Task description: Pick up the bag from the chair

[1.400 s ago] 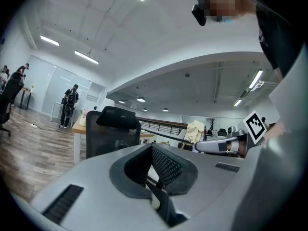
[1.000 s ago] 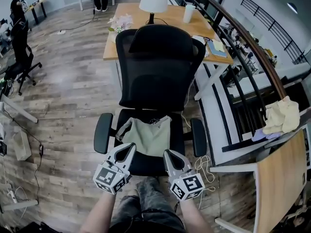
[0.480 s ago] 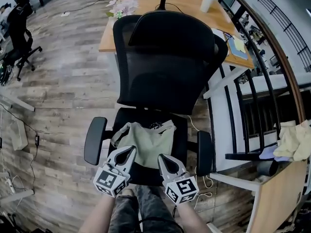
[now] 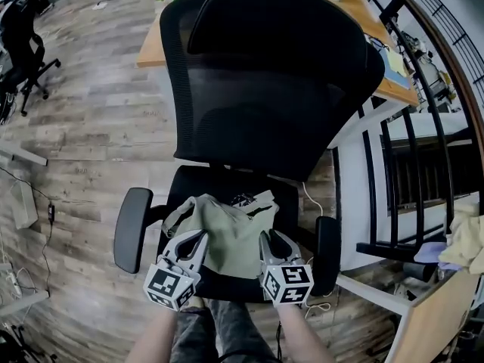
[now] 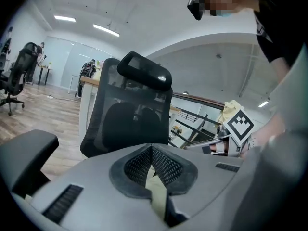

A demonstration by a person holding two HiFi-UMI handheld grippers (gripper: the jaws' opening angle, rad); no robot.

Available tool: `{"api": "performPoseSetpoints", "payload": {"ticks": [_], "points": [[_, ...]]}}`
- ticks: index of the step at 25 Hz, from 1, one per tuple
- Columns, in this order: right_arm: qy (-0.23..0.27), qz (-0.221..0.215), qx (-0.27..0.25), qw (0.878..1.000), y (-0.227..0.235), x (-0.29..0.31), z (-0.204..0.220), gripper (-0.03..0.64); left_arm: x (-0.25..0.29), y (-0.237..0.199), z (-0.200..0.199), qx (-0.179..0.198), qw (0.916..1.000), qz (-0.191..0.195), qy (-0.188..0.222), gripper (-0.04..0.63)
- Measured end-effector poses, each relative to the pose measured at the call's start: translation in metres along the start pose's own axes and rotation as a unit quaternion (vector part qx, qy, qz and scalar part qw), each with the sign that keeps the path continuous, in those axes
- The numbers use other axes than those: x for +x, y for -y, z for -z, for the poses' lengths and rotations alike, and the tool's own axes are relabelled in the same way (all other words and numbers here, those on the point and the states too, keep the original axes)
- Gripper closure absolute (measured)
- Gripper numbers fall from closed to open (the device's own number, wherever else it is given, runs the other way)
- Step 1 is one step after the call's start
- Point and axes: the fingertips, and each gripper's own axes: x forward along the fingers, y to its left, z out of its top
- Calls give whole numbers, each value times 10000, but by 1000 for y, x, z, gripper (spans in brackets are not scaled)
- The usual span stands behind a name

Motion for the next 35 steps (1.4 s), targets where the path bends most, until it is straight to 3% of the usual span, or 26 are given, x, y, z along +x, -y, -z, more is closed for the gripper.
{"api": "performPoseSetpoints", "payload": {"ticks": [7,12,17,23,25,29,35], "points": [[-296,461,685,9961,47,46,1,432,20,-17,12,-66,9997,-244,7,598],[-762,678,1403,9848,66,76,19,340,26,-32,17,-54,9986,-517,34,592],[-1140,684,1913,9725,73,92,40,338,29,-49,22,-25,9960,-890,6,535],[-1210,527,1889,9731,71,94,40,398,37,-66,35,-287,9936,-1076,-208,461],[-1207,518,1851,9739,71,92,40,421,40,-74,42,-401,9917,-1153,-392,437],[-1121,336,1857,9756,65,90,39,446,55,-86,65,-793,9836,-1120,-1168,406],[-1034,131,1717,9796,60,85,36,451,66,-98,92,-1344,9612,-1038,-2173,388]]}}
